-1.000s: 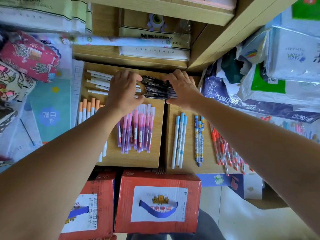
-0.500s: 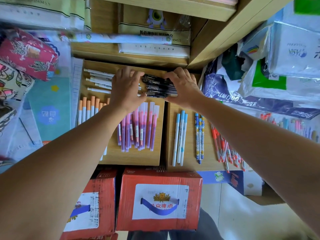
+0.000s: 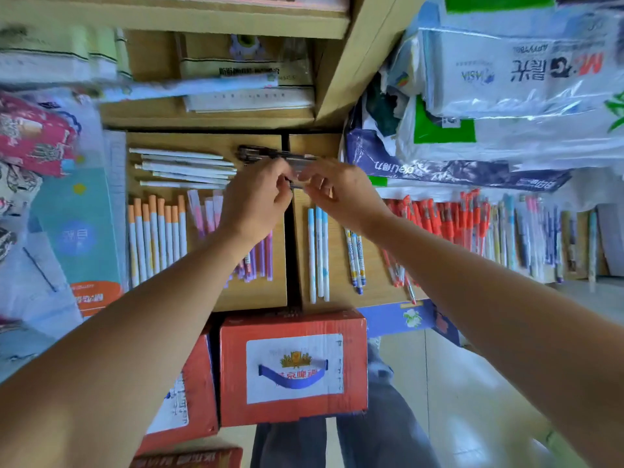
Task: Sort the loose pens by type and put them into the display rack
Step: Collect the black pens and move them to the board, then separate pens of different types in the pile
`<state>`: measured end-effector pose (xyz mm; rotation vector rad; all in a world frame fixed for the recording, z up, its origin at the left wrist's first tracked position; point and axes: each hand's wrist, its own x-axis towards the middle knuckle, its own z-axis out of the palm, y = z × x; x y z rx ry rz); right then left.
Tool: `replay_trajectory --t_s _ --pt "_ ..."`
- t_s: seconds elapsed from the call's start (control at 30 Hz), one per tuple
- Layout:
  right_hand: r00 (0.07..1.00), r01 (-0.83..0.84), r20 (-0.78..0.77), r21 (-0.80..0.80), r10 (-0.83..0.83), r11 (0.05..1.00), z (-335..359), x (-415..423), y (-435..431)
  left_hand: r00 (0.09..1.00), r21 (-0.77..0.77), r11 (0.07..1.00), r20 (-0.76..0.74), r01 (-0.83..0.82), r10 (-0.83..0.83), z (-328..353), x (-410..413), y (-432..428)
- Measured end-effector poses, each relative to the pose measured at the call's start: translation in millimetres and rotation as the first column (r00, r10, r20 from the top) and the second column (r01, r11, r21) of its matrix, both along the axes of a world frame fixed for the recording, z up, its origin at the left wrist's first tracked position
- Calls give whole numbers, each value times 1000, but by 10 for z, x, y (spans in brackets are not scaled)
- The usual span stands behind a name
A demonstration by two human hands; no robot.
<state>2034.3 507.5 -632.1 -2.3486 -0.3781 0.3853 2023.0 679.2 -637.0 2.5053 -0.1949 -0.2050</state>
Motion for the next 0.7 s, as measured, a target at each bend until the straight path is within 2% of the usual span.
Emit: replay_trajectory --t_s 0.2,0.43,0.6,0.7 --pt "987 146 -59 -29 -147 989 84 -553 -656 985 -59 992 -129 112 -119 184 -351 -625" --pt "933 324 -111 -161 -343 932 -14 -1030 -1719 939 -104 973 -258 206 -226 132 -708 -1626" --pt "886 398 -154 -230 -437 888 -138 -1266 -2537 943 7 991 -309 131 -123 -19 -998 -2259" --pt "909 322 -197 -232 -368 918 -173 -1328 -2782 962 96 995 -269 -12 38 -113 -1113 -2454"
